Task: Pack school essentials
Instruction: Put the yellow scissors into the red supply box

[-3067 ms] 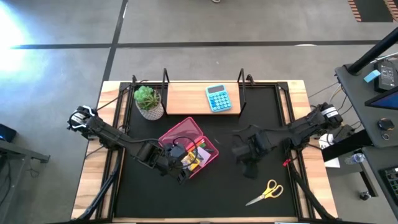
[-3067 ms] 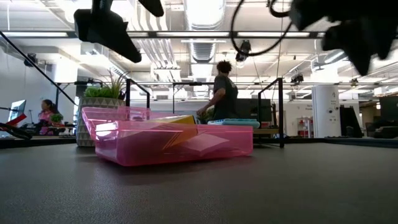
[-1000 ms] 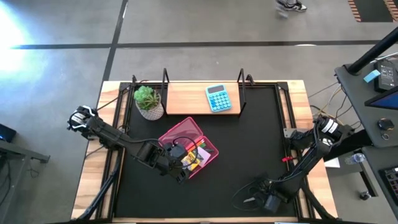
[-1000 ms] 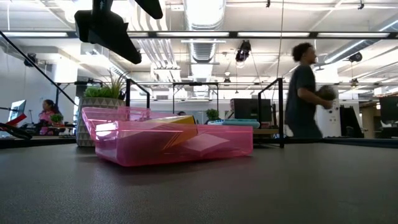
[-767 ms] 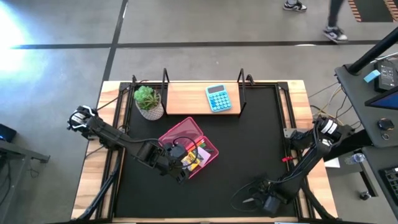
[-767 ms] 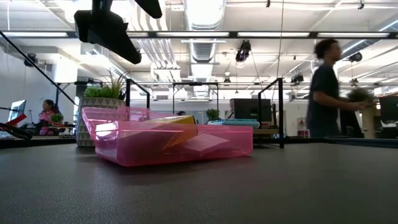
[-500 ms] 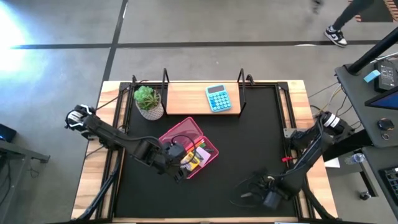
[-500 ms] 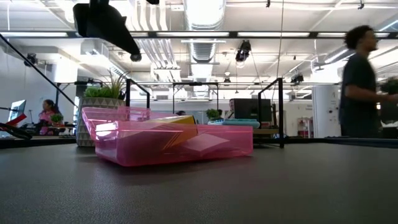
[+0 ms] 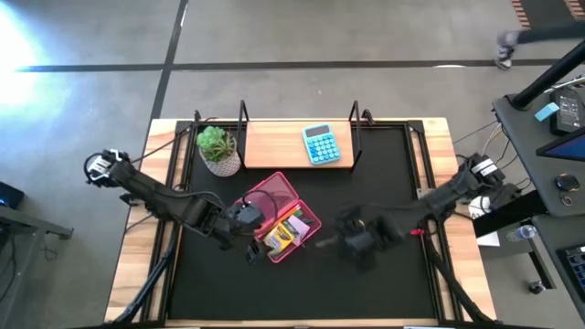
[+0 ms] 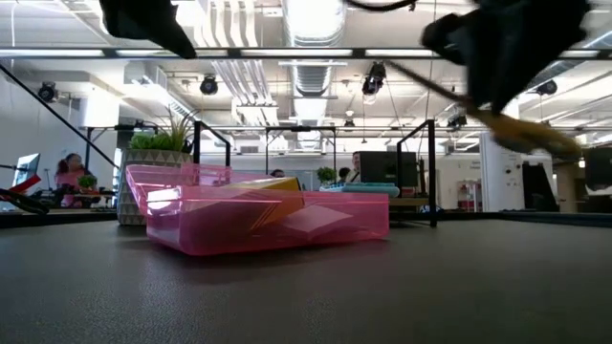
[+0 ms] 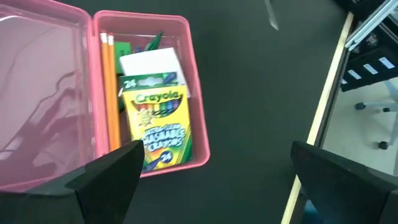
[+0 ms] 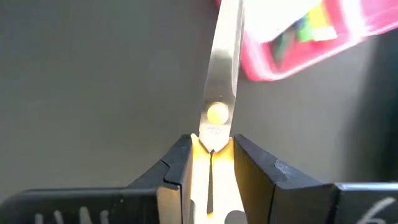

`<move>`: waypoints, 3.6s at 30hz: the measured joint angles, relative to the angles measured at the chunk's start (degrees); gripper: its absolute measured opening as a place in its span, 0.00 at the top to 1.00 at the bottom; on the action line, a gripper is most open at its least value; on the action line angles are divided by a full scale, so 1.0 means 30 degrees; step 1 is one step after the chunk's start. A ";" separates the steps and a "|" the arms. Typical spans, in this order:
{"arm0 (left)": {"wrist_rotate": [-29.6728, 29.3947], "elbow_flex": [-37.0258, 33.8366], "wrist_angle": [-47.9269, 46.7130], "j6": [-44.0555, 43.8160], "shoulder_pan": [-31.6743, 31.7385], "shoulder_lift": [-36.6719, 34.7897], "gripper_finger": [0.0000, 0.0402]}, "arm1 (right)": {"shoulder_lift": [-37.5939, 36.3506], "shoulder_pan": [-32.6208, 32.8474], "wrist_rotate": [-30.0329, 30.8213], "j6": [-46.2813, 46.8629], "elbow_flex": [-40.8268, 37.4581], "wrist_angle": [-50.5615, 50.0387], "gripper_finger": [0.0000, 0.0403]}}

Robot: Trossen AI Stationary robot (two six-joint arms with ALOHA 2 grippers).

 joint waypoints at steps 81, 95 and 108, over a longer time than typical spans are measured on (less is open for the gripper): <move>0.0046 -0.0029 -0.1981 -0.0007 0.0000 -0.3108 0.03 | 0.7366 -0.4413 -0.4856 -0.8844 0.7252 0.0232 0.87; 0.0042 -0.0051 -0.1966 -0.0525 0.0000 -0.3108 0.03 | 0.7989 -0.3951 -0.6276 -0.8314 0.7209 0.3428 0.92; 0.0043 -0.0058 -0.1963 -0.0536 0.0000 -0.3108 0.03 | 0.9576 -0.3359 -0.7075 -0.8184 0.7187 0.5408 0.92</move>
